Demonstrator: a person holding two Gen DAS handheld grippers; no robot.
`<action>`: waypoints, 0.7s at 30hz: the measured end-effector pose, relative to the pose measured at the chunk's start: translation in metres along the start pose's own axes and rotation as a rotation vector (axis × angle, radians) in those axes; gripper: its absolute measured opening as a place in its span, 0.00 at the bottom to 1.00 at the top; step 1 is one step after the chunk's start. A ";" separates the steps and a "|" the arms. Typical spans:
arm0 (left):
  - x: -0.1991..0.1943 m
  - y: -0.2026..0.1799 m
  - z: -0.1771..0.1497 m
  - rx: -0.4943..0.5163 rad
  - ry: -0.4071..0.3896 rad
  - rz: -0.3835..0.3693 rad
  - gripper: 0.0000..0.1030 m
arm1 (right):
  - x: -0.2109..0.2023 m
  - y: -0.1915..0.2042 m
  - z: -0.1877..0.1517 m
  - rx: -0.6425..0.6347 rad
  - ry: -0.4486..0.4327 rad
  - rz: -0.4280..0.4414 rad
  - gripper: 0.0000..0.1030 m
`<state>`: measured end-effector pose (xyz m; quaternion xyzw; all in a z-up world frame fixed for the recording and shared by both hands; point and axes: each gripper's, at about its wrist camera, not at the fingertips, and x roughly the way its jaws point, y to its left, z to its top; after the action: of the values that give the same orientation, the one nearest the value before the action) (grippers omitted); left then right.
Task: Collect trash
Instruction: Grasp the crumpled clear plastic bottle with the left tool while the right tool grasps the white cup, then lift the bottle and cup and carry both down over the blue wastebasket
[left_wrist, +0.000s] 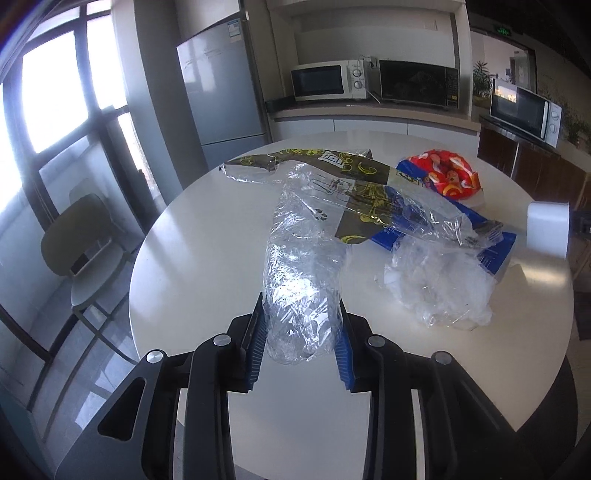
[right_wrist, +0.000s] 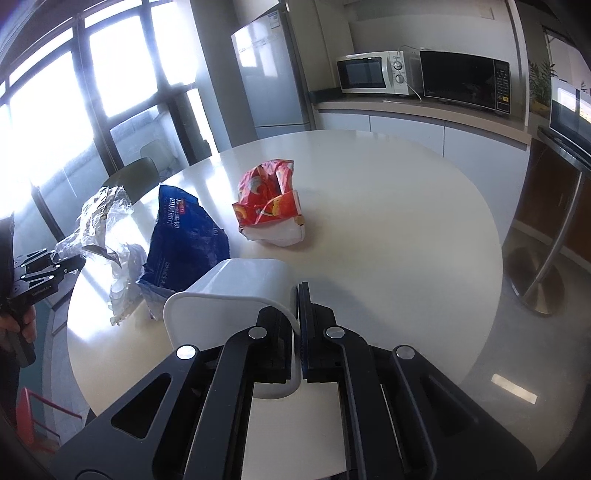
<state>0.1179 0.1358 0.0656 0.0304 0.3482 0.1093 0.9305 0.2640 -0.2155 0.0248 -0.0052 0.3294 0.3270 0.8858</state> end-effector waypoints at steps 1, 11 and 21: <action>-0.005 0.000 0.001 -0.006 -0.009 -0.010 0.31 | -0.002 0.002 0.000 0.000 -0.002 0.005 0.03; 0.001 0.016 0.006 -0.100 -0.007 0.029 0.31 | -0.006 0.016 -0.003 0.016 0.016 0.020 0.03; 0.030 0.057 -0.010 -0.242 0.052 0.079 0.31 | 0.003 0.024 -0.009 0.016 0.040 0.018 0.03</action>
<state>0.1228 0.1978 0.0460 -0.0711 0.3549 0.1878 0.9131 0.2467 -0.1968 0.0214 -0.0018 0.3496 0.3320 0.8761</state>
